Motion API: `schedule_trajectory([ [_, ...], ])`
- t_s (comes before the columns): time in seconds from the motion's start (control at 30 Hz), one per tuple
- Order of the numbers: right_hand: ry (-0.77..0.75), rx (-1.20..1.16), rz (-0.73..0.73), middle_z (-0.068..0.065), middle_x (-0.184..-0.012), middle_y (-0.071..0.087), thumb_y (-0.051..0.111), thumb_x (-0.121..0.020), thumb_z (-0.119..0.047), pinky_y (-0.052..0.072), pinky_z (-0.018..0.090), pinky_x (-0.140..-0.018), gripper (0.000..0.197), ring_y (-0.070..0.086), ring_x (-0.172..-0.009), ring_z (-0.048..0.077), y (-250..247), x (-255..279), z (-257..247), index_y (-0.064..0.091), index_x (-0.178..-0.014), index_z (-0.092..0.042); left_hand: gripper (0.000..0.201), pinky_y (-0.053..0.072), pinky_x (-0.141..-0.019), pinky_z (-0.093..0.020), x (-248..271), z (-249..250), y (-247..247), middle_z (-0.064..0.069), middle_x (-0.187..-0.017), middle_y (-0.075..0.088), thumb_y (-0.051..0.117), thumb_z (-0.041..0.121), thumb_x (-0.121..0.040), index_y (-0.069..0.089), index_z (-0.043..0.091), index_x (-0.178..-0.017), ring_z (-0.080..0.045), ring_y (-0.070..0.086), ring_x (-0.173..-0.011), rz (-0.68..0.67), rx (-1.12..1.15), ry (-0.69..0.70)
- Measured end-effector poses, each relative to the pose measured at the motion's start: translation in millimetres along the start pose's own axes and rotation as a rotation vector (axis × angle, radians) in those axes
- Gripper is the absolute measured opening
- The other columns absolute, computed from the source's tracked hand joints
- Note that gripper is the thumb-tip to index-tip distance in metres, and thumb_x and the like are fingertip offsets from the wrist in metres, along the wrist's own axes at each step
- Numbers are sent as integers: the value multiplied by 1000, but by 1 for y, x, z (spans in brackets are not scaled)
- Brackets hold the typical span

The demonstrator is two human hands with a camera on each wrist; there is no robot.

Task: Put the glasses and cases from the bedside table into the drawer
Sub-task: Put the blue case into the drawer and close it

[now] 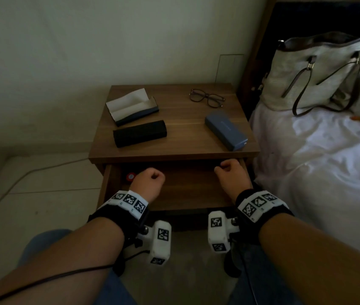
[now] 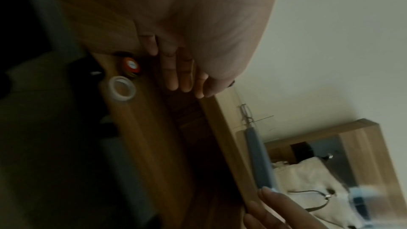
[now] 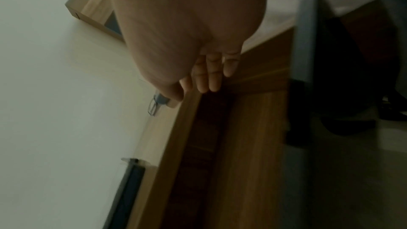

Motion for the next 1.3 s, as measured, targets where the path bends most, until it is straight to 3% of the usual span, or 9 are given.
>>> schedule_trajectory([
  [0.07, -18, 5, 55, 5, -116, 57, 63, -86, -31, 48, 31, -76, 39, 57, -94, 17, -10, -12, -9, 51, -120, -16, 16, 45, -60, -27, -8, 15, -2, 4, -78, 59, 51, 32, -96, 63, 24, -102, -13, 57, -66, 1, 57, 9],
  [0.13, -35, 30, 123, 10, -127, 50, 67, -83, -32, 49, 39, -91, 49, 54, -110, 25, -21, -22, -17, 48, -124, -15, 15, 47, -62, -28, -18, 30, -3, 3, -80, 61, 51, 33, -96, 62, 25, -102, -14, 57, -68, 6, 75, 24],
  [0.2, -39, 91, 182, 15, -133, 43, 69, -81, -32, 43, 44, -101, 58, 45, -123, 34, -31, -31, -24, 44, -129, -11, 16, 45, -64, -24, -26, 44, -4, 6, -93, 62, 51, 32, -97, 62, 26, -106, -10, 57, -77, 20, 80, 63],
  [0.37, -20, 204, 221, 18, -141, 35, 72, -78, -37, 34, 45, -105, 77, 35, -130, 38, -44, -56, -32, 36, -139, -8, 16, 41, -66, -20, -45, 64, 5, 7, -106, 64, 51, 32, -96, 62, 29, -108, -8, 60, -95, -45, 144, 81],
  [0.6, 34, 278, 130, 17, -143, 35, 74, -74, -43, 33, 48, -107, 87, 35, -132, 39, -36, -86, -25, 31, -143, -10, 21, 40, -64, -19, -56, 70, 23, 9, -108, 63, 50, 31, -98, 62, 27, -114, -4, 61, -93, -182, 199, 63],
  [0.8, 35, 280, 147, 18, -141, 37, 70, -80, -35, 35, 48, -105, 75, 37, -129, 39, -34, -95, -22, 34, -140, -6, 21, 39, -63, -18, -63, 72, 24, 7, -108, 64, 51, 30, -97, 62, 26, -114, -4, 62, -93, -154, 214, 58],
  [1.03, 24, 241, 121, 18, -134, 44, 75, -72, -39, 40, 49, -103, 78, 43, -125, 38, -37, -93, -19, 41, -132, -3, 22, 39, -63, -18, -60, 66, 23, 7, -109, 65, 50, 30, -98, 63, 24, -115, -2, 61, -90, -152, 208, 42],
  [1.17, 20, 105, 123, 15, -126, 52, 76, -64, -45, 51, 46, -90, 80, 54, -113, 32, -36, -85, -18, 47, -125, -4, 21, 38, -63, -18, -56, 65, 21, 7, -109, 65, 50, 30, -98, 62, 25, -114, -2, 60, -90, -157, 200, 38],
  [1.3, -19, -44, 85, 7, -111, 55, 71, -77, -40, 42, 31, -72, 66, 53, -93, 20, -33, -75, -22, 49, -127, -3, 18, 43, -71, -23, -51, 61, 18, 8, -106, 64, 49, 33, -97, 60, 28, -111, -4, 61, -93, -144, 221, 7],
])
Point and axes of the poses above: each hand's wrist, its own x-axis away from the middle knuckle, its own y-axis out of the palm, z = x × y, the point moved 3 cm from there along -x, towards the middle knuckle
